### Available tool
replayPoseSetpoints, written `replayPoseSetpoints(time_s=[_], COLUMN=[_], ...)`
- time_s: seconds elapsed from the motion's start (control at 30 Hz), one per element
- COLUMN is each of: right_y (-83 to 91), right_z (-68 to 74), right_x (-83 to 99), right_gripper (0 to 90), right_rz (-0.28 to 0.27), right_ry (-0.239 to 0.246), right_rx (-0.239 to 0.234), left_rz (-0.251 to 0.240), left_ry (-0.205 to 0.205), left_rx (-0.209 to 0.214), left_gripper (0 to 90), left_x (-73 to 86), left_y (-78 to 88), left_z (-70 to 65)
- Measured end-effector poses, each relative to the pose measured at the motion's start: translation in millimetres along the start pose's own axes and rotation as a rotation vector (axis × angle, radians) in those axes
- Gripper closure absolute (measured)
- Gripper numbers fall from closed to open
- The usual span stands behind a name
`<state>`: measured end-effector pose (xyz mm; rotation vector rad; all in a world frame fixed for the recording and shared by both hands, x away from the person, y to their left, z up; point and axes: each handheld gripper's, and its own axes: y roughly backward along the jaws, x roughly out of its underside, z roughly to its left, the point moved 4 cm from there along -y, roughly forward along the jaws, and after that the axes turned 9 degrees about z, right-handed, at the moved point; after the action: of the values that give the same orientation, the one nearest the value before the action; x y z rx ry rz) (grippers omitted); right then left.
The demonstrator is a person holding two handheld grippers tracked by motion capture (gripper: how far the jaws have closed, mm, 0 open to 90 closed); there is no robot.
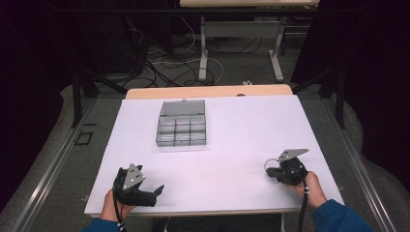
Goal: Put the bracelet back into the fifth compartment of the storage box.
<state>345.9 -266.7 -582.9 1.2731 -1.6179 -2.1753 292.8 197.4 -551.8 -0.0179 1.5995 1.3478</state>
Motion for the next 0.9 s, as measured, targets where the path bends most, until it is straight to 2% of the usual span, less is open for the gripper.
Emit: replayPoseSetpoints(time_s=[0.17,0.47,0.6,0.9], right_y=[2.4,14.3,18.4,31.8], right_z=[0.6,-1.8,-2.9,-7.5], right_x=[-0.2,-5.2,-5.6,-9.1], right_gripper=[85.7,85.7,85.7,85.8], right_rz=[0.002,-0.072,-0.077,-0.14], right_ry=[0.002,-0.008,-0.013,-0.041], right_rx=[-0.008,0.007,0.009,0.026], left_rz=[-0.003,-0.001,0.0,-0.001], left_ry=[0.002,-0.002,-0.003,-0.001], left_rx=[0.002,0.002,0.001,0.0], left_gripper=[0.1,0.1,0.1,0.1], left_x=[-0.2,-0.2,-0.2,-0.2], left_y=[0.0,0.2,0.1,0.0], left_z=[0.0,0.1,0.0,0.1])
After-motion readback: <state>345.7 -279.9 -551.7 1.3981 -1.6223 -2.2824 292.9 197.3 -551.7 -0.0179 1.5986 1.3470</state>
